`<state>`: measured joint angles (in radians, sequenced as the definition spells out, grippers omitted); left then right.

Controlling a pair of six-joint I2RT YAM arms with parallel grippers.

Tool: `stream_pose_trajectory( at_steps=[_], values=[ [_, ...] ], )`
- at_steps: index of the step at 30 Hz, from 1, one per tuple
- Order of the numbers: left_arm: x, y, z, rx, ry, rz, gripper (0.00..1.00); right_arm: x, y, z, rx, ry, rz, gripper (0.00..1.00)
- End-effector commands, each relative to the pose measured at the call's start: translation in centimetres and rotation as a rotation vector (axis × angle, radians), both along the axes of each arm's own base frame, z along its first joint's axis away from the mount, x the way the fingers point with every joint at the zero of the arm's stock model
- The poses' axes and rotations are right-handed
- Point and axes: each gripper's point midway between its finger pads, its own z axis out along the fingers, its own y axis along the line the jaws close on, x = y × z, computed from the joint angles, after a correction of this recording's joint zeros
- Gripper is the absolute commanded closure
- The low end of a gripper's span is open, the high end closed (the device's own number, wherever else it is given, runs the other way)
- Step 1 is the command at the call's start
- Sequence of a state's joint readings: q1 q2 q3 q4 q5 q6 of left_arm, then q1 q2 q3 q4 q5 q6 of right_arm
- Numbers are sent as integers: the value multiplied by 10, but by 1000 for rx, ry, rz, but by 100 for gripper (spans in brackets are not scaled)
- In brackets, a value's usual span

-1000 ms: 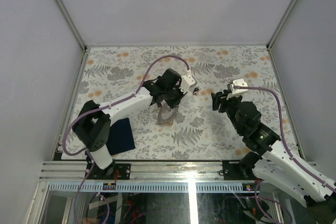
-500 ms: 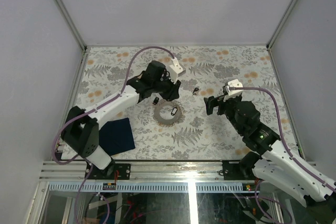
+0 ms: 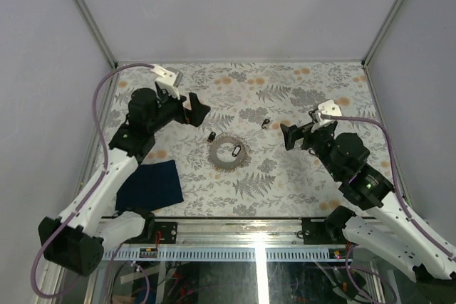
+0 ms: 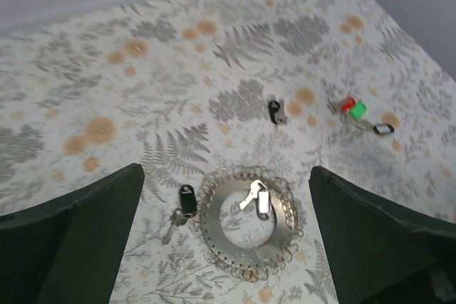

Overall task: Put the keys on the keyring
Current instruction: Reset both arms

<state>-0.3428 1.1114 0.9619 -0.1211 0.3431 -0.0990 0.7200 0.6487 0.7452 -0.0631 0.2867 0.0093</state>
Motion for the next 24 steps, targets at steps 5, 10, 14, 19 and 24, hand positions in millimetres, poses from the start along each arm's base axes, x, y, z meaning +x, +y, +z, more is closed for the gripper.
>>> stream_pose_trajectory(
  at_steps=[5, 10, 14, 19, 24],
  values=[
    [-28, 78, 58, -43, -195, 378, 0, -5, -18, 19, 2, 8, -68, 1],
    [-60, 110, 64, -73, -217, 501, 0, -18, -45, 28, 75, -35, -145, 1],
    [-82, 124, 61, -56, -211, 534, 0, -32, -80, 35, 144, -67, -260, 1],
    [-100, 138, 53, -65, -193, 587, 0, -46, -103, 31, 234, -71, -329, 1],
    [-111, 141, 42, -127, -194, 601, 0, -53, -116, 25, 253, -66, -372, 1]
  ],
)
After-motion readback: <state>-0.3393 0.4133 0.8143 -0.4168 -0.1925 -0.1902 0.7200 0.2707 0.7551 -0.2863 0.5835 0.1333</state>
